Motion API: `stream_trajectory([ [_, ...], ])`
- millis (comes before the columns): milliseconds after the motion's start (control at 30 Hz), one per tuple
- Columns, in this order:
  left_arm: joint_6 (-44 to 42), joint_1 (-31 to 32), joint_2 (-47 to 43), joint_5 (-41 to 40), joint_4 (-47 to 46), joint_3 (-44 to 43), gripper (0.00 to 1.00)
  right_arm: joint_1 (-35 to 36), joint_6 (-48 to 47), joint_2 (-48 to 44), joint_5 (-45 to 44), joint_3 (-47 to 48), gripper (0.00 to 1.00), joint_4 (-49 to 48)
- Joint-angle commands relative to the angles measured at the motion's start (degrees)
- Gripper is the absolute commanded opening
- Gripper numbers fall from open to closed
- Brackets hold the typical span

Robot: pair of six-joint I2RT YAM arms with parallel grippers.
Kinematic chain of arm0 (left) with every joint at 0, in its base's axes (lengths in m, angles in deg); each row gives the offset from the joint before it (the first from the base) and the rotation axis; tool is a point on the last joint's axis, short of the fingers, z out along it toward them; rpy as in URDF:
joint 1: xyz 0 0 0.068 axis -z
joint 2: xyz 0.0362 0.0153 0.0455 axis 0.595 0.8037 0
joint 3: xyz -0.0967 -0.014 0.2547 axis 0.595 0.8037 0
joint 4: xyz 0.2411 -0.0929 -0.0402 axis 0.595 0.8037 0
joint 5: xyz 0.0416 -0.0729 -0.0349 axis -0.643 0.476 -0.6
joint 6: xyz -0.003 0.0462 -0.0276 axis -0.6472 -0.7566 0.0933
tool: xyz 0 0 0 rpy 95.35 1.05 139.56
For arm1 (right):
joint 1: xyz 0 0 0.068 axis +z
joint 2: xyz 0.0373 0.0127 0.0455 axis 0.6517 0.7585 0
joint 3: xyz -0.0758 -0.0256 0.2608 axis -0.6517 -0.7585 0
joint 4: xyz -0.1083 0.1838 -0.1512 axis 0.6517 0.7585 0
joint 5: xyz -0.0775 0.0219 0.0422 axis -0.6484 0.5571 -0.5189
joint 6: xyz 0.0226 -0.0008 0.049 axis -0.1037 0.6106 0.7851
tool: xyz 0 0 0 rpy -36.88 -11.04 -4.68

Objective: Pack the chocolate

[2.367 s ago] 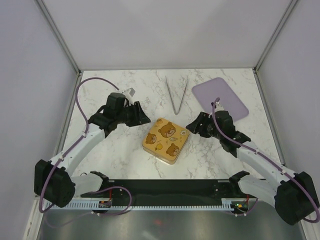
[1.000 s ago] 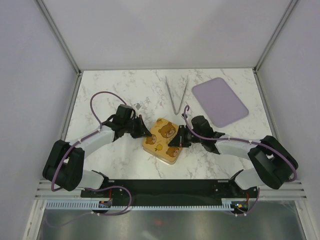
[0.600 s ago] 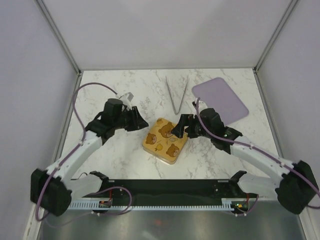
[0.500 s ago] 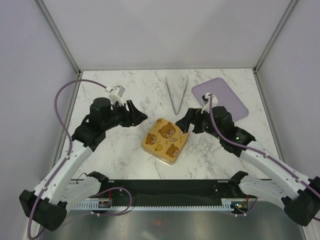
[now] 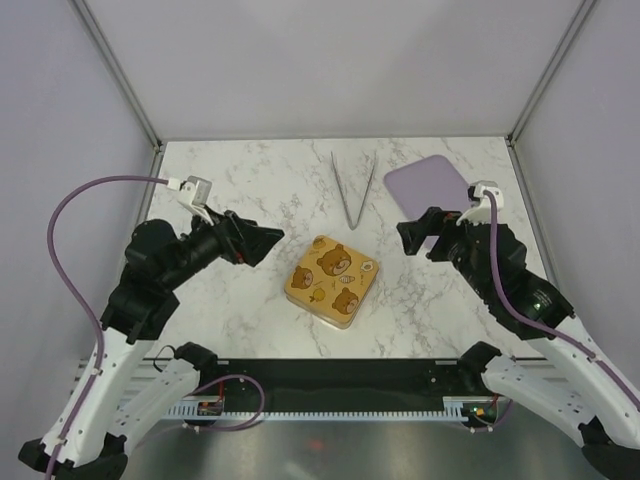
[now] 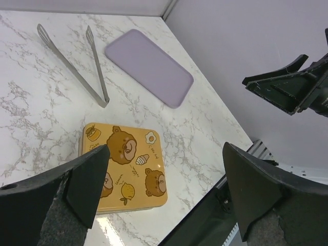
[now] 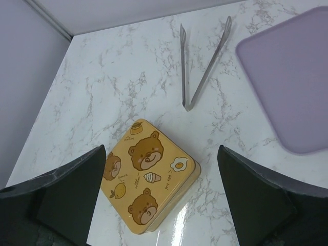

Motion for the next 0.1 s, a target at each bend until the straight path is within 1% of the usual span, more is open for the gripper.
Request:
stream_trajectory([
  [0,-3.5,0.1,-1.5,0.9,-1.3,-0.2,1.0,0.0,-0.5,0.3,-2.4,2.3,0.98,2.3],
  [67,-4.1,0.1,-1.6,1.0,-1.5,-0.7,1.0,0.0,-0.5,0.5,-1.9,2.5,0.98,2.3],
])
